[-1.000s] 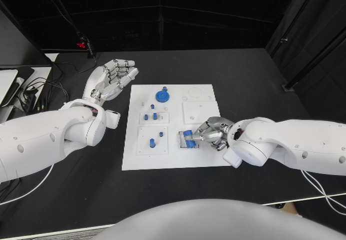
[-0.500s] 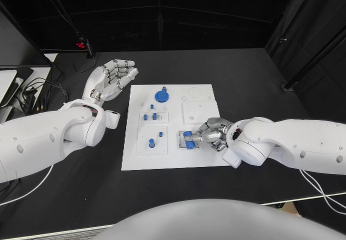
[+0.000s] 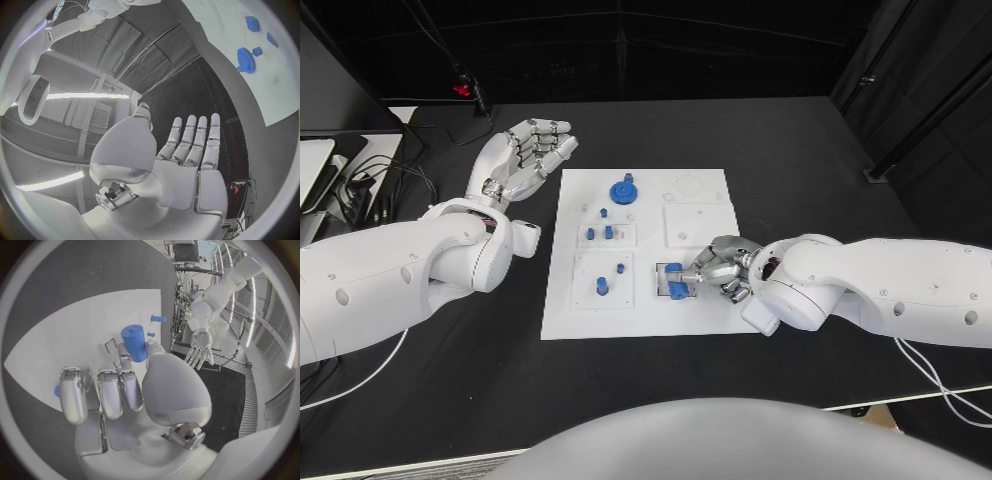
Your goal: Assemble the parts on the task board
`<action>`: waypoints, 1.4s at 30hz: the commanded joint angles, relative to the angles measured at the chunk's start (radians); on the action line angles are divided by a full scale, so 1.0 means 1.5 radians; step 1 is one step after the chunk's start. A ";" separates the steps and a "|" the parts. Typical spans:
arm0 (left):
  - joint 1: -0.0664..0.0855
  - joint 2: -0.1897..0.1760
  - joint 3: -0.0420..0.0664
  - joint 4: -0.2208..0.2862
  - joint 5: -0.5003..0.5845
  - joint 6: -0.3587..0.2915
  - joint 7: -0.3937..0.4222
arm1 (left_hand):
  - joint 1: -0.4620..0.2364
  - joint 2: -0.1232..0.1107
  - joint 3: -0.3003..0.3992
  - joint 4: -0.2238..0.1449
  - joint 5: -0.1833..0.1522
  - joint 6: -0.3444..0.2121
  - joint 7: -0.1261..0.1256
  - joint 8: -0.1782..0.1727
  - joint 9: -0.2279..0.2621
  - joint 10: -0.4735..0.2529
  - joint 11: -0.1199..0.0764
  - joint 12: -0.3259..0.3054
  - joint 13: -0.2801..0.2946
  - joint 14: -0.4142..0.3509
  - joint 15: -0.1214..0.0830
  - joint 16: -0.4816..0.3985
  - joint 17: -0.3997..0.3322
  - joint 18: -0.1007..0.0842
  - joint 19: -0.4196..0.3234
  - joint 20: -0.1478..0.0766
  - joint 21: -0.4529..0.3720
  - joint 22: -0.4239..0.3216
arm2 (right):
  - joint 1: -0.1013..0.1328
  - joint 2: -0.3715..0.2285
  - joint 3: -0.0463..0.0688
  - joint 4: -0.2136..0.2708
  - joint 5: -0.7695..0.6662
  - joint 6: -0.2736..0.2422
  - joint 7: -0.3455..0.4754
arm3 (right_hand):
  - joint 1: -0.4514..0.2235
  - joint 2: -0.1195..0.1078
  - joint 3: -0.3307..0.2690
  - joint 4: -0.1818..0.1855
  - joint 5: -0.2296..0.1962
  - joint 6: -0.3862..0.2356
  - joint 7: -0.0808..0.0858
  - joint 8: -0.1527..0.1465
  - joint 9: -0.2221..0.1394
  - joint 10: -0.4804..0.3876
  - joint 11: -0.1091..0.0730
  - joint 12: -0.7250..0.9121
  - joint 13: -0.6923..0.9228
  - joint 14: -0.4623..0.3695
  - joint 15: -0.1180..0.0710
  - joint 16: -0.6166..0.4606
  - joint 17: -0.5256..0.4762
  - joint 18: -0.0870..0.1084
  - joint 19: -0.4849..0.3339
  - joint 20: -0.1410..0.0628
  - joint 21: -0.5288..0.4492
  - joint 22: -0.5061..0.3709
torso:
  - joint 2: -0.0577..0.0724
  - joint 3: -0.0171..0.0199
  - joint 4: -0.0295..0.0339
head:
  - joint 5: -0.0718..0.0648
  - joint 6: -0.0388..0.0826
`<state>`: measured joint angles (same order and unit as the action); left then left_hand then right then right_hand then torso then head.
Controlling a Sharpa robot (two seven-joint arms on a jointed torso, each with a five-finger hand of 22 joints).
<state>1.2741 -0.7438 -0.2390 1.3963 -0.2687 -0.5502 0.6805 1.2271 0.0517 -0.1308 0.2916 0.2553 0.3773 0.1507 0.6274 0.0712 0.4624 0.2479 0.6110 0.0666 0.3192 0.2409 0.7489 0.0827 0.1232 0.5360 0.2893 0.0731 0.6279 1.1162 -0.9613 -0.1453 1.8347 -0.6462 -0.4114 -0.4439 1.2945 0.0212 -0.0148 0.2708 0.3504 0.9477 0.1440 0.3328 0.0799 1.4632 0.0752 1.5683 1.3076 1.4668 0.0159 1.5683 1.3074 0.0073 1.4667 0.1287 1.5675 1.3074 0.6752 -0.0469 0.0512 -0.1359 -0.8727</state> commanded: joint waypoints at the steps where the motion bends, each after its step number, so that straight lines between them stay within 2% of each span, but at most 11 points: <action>1: 0.001 0.001 0.001 0.000 0.000 0.005 0.057 | 0.000 0.009 -0.005 0.000 0.005 -0.004 0.092 0.004 -0.001 -0.002 0.000 0.004 -0.001 -0.001 -0.001 0.004 -0.001 -0.007 0.000 0.000 0.004 -0.001 | 0.001 0.003 0.001 0.001 -0.012 0.004 -0.005 | -0.009 -0.002 -0.007 0.001 0.001 0.001 0.003 -0.003 0.002 0.072 0.005 0.002 0.175 0.069 0.001 0.002 0.176 -0.005 0.069 -0.001 0.002 0.176 | 0.000 0.0004 -0.0002 | 0.000 0.000; 20: 0.001 0.001 0.001 0.000 0.000 0.007 0.056 | 0.000 0.009 -0.005 0.000 0.005 -0.004 0.092 0.004 -0.001 -0.002 0.000 0.004 -0.001 -0.001 -0.001 0.004 -0.001 -0.007 0.000 0.000 0.004 -0.001 | 0.001 0.008 0.001 -0.003 -0.021 0.015 -0.017 | -0.034 -0.008 -0.044 0.010 -0.015 -0.015 0.007 0.002 0.009 0.072 0.009 0.002 0.175 0.069 0.003 0.002 0.176 -0.005 0.069 0.001 0.002 0.176 | 0.000 0.0003 -0.0005 | 0.002 0.000; 26: 0.001 0.001 0.001 0.000 0.000 0.008 0.056 | 0.001 0.010 -0.005 0.000 0.006 -0.003 0.092 0.005 -0.001 -0.001 0.000 0.005 -0.001 -0.001 -0.001 0.005 -0.002 -0.007 -0.001 0.000 0.004 -0.001 | 0.001 0.009 0.001 -0.003 -0.022 0.016 -0.018 | -0.049 -0.005 -0.064 0.011 -0.039 -0.024 0.009 0.008 0.014 0.072 0.010 0.002 0.175 0.069 0.004 0.002 0.176 -0.005 0.069 0.002 0.002 0.176 | 0.000 0.0004 -0.0002 | 0.003 0.000; 33: 0.000 0.001 0.001 -0.001 0.000 0.009 0.055 | 0.001 0.010 -0.005 0.000 0.006 -0.003 0.092 0.005 -0.001 -0.001 0.000 0.005 -0.001 -0.001 -0.001 0.005 -0.002 -0.007 -0.001 0.000 0.004 -0.001 | 0.001 0.012 0.001 -0.003 -0.023 0.015 -0.018 | -0.071 0.007 -0.087 0.012 -0.083 -0.030 0.008 0.019 0.022 0.072 0.010 0.002 0.175 0.069 0.005 0.002 0.176 -0.005 0.069 0.003 0.002 0.176 | 0.000 0.0003 0.0001 | 0.004 0.000; 38: 0.000 0.002 0.001 -0.001 0.000 0.009 0.055 | 0.002 0.011 -0.006 0.000 0.007 -0.003 0.092 0.005 -0.001 -0.001 0.000 0.005 -0.001 -0.001 -0.001 0.006 -0.003 -0.007 -0.001 0.000 0.004 -0.002 | 0.001 0.012 0.001 -0.004 -0.023 0.014 -0.021 | -0.083 0.015 -0.096 0.014 -0.090 -0.031 0.008 0.023 0.025 0.072 0.010 0.002 0.175 0.069 0.005 0.002 0.176 -0.005 0.069 0.003 0.002 0.176 | 0.000 0.0002 0.0000 | 0.004 0.000; 42: 0.000 0.002 0.001 -0.001 0.000 0.009 0.055 | 0.002 0.011 -0.006 0.000 0.008 -0.003 0.092 0.005 -0.001 -0.001 0.000 0.006 -0.001 -0.001 -0.001 0.006 -0.003 -0.007 -0.001 0.000 0.003 -0.002 | 0.001 0.012 0.001 -0.003 -0.024 0.012 -0.022 | -0.109 0.023 -0.112 0.014 -0.099 -0.032 0.007 0.029 0.028 0.072 0.010 0.002 0.175 0.069 0.005 0.002 0.176 -0.005 0.069 0.003 0.002 0.176 | 0.000 0.0001 -0.0002 | 0.004 0.000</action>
<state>1.2725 -0.7425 -0.2390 1.3941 -0.2687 -0.5447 0.6805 1.2311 0.0557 -0.1329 0.2895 0.2647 0.3773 0.1507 0.6321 0.0702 0.4624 0.2479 0.6147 0.0666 0.3192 0.2410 0.7529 0.0788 0.1232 0.5360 0.2893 0.0731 0.6268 1.1174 -0.9448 -0.1441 1.8266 -0.6789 -0.4009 -0.4733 1.1363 0.0555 -0.1787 0.2932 0.2047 0.9064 0.1578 0.3715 0.1219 1.4668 0.0860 1.5683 1.3076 1.4668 0.0159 1.5683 1.3073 0.0073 1.4667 0.1287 1.5675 1.3074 0.6755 -0.0465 0.0509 -0.1292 -0.8727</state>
